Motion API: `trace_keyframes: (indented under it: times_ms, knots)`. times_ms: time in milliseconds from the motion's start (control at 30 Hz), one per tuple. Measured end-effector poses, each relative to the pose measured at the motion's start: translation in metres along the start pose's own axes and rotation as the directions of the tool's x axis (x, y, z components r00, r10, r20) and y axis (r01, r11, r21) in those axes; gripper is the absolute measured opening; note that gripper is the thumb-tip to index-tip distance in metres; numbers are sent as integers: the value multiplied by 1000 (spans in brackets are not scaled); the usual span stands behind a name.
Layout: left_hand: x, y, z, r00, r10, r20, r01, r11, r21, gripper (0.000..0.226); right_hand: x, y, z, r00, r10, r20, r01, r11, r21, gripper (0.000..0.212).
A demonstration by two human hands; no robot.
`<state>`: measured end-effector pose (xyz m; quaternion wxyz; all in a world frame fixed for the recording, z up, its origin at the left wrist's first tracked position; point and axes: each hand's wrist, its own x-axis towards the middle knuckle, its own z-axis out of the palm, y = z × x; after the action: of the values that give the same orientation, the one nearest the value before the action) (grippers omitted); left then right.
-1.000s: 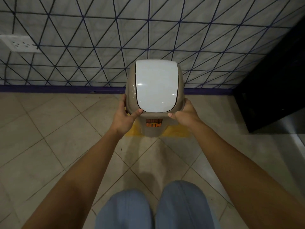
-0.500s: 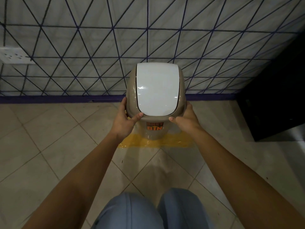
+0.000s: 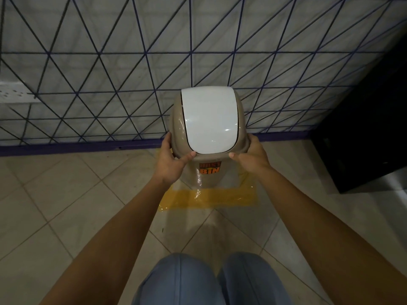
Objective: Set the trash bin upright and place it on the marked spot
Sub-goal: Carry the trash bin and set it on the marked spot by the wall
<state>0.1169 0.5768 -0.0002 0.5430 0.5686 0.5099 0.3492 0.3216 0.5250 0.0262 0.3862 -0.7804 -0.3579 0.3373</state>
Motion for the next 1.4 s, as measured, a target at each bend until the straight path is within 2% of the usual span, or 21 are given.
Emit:
trace_keyframes:
  times_ms: [133, 300, 600, 933, 1167, 1400]
  knots:
    - [6, 3, 5, 991, 98, -93, -77, 975, 207, 88, -1, 4, -2, 986, -160, -37, 152, 974, -168, 76]
    - [3, 1, 7, 976, 200, -89, -156, 921, 358, 101, -1, 10, -6, 975, -220, -29, 213, 964, -160, 80]
    - [9, -2, 3, 989, 147, 30, -150, 976, 158, 98, 10, 10, -3, 982, -180, -54, 174, 980, -95, 79]
    - [21, 1, -2, 988, 107, 108, -114, 991, 67, 104, 14, 10, -2, 986, -158, -61, 154, 987, -54, 75]
    - [22, -3, -4, 991, 95, 97, -99, 995, 34, 104, 12, 12, 4, 990, -125, -72, 126, 992, 13, 74]
    - [25, -6, -7, 993, 76, 94, -83, 994, 70, 101, 9, 14, 4, 991, -122, -62, 123, 992, 8, 75]
